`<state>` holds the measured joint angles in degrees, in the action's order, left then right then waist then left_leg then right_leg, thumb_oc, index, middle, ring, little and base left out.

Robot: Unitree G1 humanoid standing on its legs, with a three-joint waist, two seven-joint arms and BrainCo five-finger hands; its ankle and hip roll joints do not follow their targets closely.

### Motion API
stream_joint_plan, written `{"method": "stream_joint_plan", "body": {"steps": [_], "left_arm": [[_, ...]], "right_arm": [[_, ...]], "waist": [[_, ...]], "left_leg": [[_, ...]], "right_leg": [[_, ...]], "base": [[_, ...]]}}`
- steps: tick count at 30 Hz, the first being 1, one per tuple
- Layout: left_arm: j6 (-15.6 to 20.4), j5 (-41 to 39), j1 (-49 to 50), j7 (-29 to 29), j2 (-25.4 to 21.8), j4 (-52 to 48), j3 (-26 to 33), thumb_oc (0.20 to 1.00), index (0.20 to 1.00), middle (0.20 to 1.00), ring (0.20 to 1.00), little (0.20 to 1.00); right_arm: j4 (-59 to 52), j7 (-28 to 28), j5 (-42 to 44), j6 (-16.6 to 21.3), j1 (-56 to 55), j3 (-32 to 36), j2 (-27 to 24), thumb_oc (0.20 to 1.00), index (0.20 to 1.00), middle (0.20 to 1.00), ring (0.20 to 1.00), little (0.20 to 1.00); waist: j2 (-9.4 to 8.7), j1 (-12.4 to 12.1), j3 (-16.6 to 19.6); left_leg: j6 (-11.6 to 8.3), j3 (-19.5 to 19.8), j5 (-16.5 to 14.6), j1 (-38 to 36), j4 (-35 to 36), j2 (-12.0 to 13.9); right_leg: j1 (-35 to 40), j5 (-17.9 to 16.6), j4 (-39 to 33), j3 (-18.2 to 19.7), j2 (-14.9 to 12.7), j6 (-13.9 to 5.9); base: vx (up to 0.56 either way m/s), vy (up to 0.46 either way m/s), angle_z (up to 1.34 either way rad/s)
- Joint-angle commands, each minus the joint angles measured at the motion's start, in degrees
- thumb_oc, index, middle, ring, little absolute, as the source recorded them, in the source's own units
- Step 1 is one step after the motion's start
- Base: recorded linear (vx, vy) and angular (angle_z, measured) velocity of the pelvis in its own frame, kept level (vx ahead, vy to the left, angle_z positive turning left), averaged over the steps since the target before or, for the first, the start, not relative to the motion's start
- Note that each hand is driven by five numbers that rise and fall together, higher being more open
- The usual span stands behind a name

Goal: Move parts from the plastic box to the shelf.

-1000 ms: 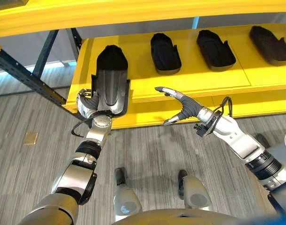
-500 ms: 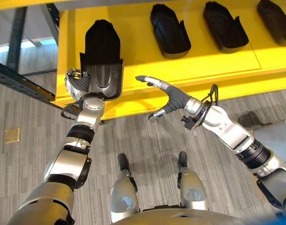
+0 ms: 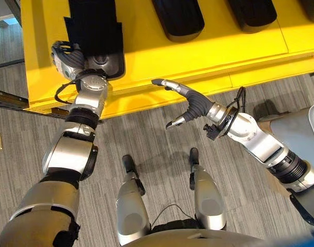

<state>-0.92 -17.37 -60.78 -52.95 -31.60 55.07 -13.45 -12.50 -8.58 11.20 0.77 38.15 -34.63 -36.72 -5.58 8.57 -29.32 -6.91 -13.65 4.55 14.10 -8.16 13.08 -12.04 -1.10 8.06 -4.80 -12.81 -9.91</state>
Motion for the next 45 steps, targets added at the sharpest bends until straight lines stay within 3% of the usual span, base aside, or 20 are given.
{"method": "stream_joint_plan", "body": {"steps": [1,16,29,34,35,36,37,38,39,45], "left_arm": [[1.92,-0.16,-5.17,-5.81,-5.12,1.34,-0.01,0.200,0.200,0.200,0.200,0.200],[-0.01,-0.12,-12.30,-5.03,-11.61,7.01,-2.47,0.200,0.200,0.200,0.200,0.200],[-2.49,2.19,-18.34,-1.35,-16.01,9.26,-8.61,0.200,0.200,0.200,0.200,0.200],[-2.65,0.23,-19.86,-0.39,-16.21,9.57,-10.12,0.200,0.200,0.200,0.200,0.200],[-2.81,0.64,-19.60,-0.26,-15.86,8.95,-10.39,0.200,0.200,0.200,0.200,0.200],[-2.90,0.65,-19.51,-0.32,-15.82,8.73,-10.36,0.200,0.200,0.200,0.200,0.200],[-3.35,0.48,-19.21,-0.50,-15.53,7.76,-10.25,0.200,0.200,0.200,0.200,0.200],[-3.45,0.30,-19.11,-0.69,-15.40,7.55,-10.06,0.200,0.200,0.200,0.200,0.200],[-3.52,-0.07,-19.01,-0.65,-15.21,7.56,-10.02,0.200,0.200,0.200,0.200,0.200],[-2.38,-2.06,-19.63,-0.01,-15.12,9.07,-9.87,0.200,0.200,0.200,0.200,0.200]], "right_arm": [[-4.62,0.65,2.74,0.35,1.01,2.62,0.58,1.000,1.000,1.000,1.000,1.000],[-6.21,1.45,3.98,0.79,-1.90,3.78,-2.09,1.000,1.000,1.000,1.000,1.000],[-6.13,2.50,4.27,0.71,-2.07,3.37,-4.51,1.000,1.000,1.000,1.000,1.000],[-6.53,2.75,4.36,0.93,-3.38,3.89,-4.98,1.000,1.000,1.000,1.000,1.000],[-6.51,2.71,4.24,1.42,-3.92,3.97,-4.77,1.000,1.000,1.000,1.000,1.000],[-6.68,2.67,4.20,1.48,-4.05,4.03,-4.74,1.000,1.000,1.000,1.000,1.000],[-7.35,2.39,3.70,1.41,-4.60,4.38,-4.68,1.000,1.000,1.000,1.000,1.000],[-7.69,2.40,3.24,1.43,-4.88,4.41,-4.70,1.000,1.000,1.000,1.000,1.000],[-7.61,2.49,3.40,1.42,-4.92,4.35,-4.79,1.000,1.000,1.000,1.000,1.000],[-6.92,3.39,3.11,1.92,-4.49,3.86,-5.26,1.000,1.000,1.000,1.000,1.000]], "waist": [[-2.09,-0.11,1.82],[-3.65,1.12,0.50],[-2.66,2.02,0.23],[-2.65,2.30,0.13],[-2.53,2.26,0.06],[-2.69,2.32,-0.18],[-2.58,2.26,-0.15],[-2.73,2.35,-0.45],[-2.55,2.30,-0.33],[-2.63,2.46,-0.28]], "left_leg": [[-0.11,1.90,-6.87,2.65,-9.73,0.14],[1.44,0.00,-10.76,4.86,-15.14,-0.09],[2.74,-1.45,-12.92,5.26,-17.65,-0.75],[3.28,-1.93,-13.61,5.74,-18.42,-1.02],[3.02,-1.43,-15.28,5.30,-18.91,-1.24],[3.52,-2.09,-14.03,5.80,-18.86,-1.10],[3.23,-1.60,-15.53,5.34,-19.00,-1.35],[3.71,-2.29,-14.25,5.77,-18.92,-1.26],[3.32,-1.69,-15.71,5.15,-19.08,-1.48],[3.27,-2.08,-15.74,5.25,-19.21,-1.45]], "right_leg": [[-3.45,4.27,7.40,1.99,1.93,0.34],[-4.71,3.74,7.94,2.94,1.51,-0.25],[-5.44,3.19,8.40,3.50,0.46,-0.29],[-5.87,2.80,8.64,3.50,0.15,-0.15],[-5.46,3.52,8.92,3.56,0.07,-0.36],[-5.97,2.52,8.82,3.42,0.08,0.03],[-5.66,3.59,9.24,3.54,0.14,-0.29],[-6.04,2.65,9.10,3.39,0.18,0.07],[-5.45,3.70,9.31,3.53,0.18,-0.30],[-5.43,3.45,8.98,3.41,0.17,-0.10]], "base": [[0.03,0.047,-0.02],[0.00,0.008,-0.01],[0.01,0.047,-0.01],[0.02,0.029,-0.02],[0.00,0.000,0.00],[0.05,0.033,-0.02],[-0.09,-0.011,0.01],[0.07,0.031,0.00],[0.00,0.000,0.00],[0.01,0.003,-0.01]]}}
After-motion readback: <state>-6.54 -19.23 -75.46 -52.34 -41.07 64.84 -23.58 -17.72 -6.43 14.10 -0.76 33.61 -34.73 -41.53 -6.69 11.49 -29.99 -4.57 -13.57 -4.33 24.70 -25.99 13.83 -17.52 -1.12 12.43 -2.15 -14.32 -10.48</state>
